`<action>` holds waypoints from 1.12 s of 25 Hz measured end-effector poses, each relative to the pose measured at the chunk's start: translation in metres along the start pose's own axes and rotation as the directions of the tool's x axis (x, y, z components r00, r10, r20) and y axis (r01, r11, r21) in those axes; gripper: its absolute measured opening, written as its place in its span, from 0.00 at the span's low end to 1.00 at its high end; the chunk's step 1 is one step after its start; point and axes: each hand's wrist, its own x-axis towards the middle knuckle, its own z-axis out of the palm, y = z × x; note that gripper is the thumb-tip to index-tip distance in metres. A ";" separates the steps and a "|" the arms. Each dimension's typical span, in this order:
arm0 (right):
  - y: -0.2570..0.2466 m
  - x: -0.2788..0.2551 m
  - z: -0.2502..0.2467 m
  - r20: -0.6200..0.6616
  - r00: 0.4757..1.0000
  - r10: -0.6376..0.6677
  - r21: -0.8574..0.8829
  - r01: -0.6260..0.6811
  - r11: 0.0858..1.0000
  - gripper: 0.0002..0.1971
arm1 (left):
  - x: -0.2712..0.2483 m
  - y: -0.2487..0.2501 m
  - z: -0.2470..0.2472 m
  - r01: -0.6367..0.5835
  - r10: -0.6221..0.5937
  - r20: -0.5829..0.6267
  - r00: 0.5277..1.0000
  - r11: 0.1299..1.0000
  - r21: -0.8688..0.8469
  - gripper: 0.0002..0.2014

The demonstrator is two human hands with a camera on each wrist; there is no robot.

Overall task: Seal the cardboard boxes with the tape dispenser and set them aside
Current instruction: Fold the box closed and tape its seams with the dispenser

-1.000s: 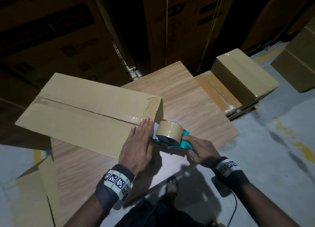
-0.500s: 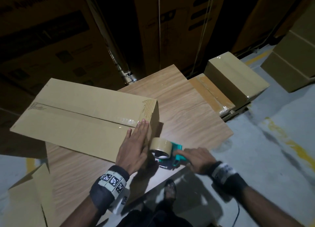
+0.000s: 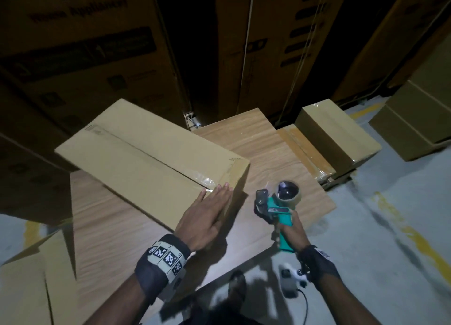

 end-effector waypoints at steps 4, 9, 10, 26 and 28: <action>-0.005 0.036 0.052 -0.051 0.995 0.088 0.258 -0.072 0.963 0.28 | -0.027 -0.025 -0.014 -0.087 0.100 0.067 0.993 0.981 -0.172 0.47; 0.021 0.092 0.097 0.020 0.982 0.190 0.138 -0.191 0.972 0.44 | -0.087 -0.071 -0.033 -0.001 0.001 -0.001 1.000 1.000 0.015 0.50; 0.022 0.089 0.092 0.049 0.971 0.235 0.138 -0.240 0.961 0.50 | -0.087 -0.072 -0.030 0.000 -0.002 0.014 1.000 0.989 0.151 0.49; -0.083 -0.103 0.207 0.544 0.348 -0.763 -0.699 0.691 -0.183 0.40 | -0.126 -0.113 -0.016 0.330 -0.223 -0.311 0.924 0.876 0.351 0.51; -0.083 -0.092 0.209 0.568 0.371 -0.735 -0.734 0.632 -0.249 0.37 | -0.121 -0.115 -0.015 0.357 -0.255 -0.315 0.914 0.876 0.325 0.51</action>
